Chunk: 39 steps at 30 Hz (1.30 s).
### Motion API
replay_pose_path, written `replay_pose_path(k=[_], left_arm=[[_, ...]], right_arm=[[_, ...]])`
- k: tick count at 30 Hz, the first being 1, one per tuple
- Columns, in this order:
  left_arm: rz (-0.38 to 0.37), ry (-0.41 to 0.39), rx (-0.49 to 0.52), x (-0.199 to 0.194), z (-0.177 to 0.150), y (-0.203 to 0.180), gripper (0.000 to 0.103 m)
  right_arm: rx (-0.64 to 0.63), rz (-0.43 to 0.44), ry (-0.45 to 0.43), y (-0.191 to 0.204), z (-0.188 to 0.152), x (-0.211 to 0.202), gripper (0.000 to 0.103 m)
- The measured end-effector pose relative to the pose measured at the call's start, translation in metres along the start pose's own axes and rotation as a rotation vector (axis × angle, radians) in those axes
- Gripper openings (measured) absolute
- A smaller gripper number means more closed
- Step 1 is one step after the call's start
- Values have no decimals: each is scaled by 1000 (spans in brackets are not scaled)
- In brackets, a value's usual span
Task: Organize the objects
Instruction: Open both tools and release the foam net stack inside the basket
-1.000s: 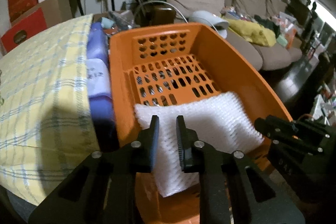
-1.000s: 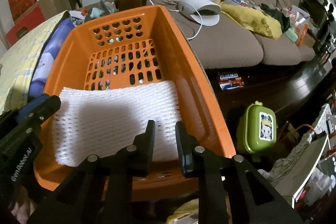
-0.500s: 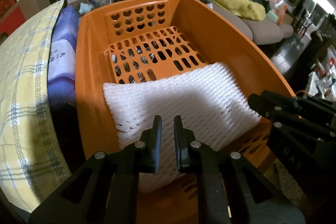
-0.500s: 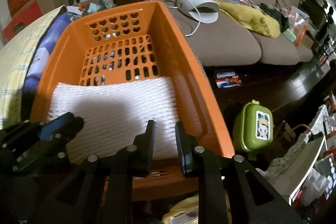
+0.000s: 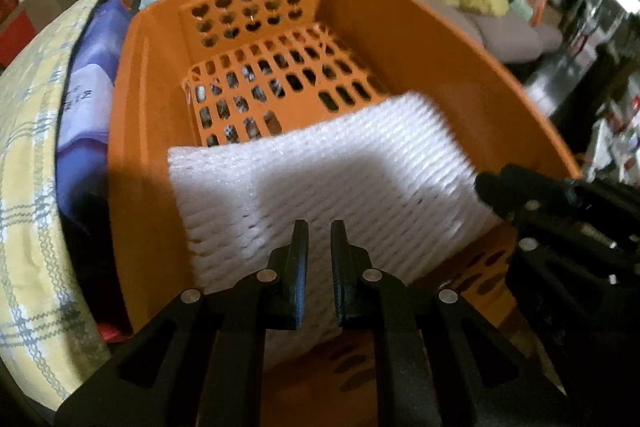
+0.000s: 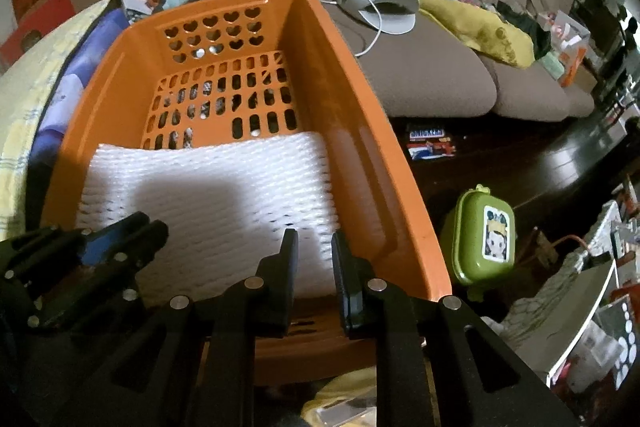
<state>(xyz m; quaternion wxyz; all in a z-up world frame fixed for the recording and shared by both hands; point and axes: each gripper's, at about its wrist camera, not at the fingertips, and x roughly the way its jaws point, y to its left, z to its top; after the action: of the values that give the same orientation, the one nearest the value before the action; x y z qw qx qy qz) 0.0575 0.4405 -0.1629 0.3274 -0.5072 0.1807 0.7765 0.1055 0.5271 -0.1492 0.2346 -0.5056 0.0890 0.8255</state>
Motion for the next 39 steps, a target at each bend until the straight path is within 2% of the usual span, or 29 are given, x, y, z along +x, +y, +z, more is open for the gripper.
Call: replay_pose_path(k=[3,9,15,26,34,39], left_arm=[[-7,18,-17,1,0,1,10],[-22,10,-53,3,5,12,0],[-50,0,-66,2,9,18,0],[-49,18,-34,8,8,11,0],[-97,-55,-88,-32,13,36,1],[-92,-72,-86,-45,9,44,1]], right_arm=[[-1,-14,3,-1,0,1,16],[-25,-34,18,5,0,6,16],[-80,-73,39,14,0,14,15],[-70,-78,53,11,0,18,15],[-5,-70,-6,-2,5,3,16],[-67,-144,21,6,3,10,15]])
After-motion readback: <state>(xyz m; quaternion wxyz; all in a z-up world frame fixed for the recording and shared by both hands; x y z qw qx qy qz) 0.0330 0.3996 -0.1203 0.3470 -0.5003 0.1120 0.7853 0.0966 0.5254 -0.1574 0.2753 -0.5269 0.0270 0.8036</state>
